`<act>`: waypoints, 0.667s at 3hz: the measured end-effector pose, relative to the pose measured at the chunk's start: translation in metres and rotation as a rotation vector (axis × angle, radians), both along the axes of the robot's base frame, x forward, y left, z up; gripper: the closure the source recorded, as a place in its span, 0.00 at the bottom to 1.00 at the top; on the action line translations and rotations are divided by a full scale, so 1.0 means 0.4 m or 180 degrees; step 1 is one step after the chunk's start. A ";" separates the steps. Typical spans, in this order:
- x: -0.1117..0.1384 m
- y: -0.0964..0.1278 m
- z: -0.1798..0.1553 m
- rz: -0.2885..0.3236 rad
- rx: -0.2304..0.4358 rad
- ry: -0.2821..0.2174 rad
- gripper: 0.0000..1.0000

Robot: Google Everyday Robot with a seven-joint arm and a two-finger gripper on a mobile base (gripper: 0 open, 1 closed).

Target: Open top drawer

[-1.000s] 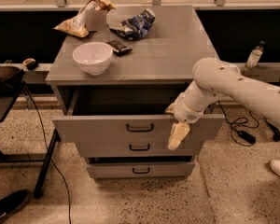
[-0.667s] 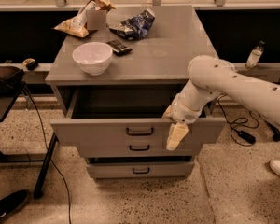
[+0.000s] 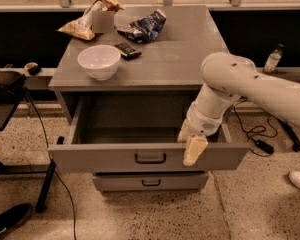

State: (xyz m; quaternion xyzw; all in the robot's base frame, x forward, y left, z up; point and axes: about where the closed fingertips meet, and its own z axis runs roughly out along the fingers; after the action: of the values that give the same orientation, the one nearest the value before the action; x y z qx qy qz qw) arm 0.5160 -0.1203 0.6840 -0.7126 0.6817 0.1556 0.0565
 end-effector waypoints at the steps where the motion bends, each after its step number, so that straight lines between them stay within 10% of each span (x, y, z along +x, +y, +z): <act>1: -0.073 -0.003 -0.008 -0.0033 0.0290 -0.0037 0.21; 2: -0.058 -0.027 -0.013 -0.0174 0.0346 -0.0170 0.00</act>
Offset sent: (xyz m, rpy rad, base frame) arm -0.0275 -0.0001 -0.0021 0.0756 -0.0009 -0.0017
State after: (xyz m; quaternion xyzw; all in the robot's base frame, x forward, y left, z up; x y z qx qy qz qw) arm 0.4928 -0.1311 0.6788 -0.6936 0.6897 0.1717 0.1174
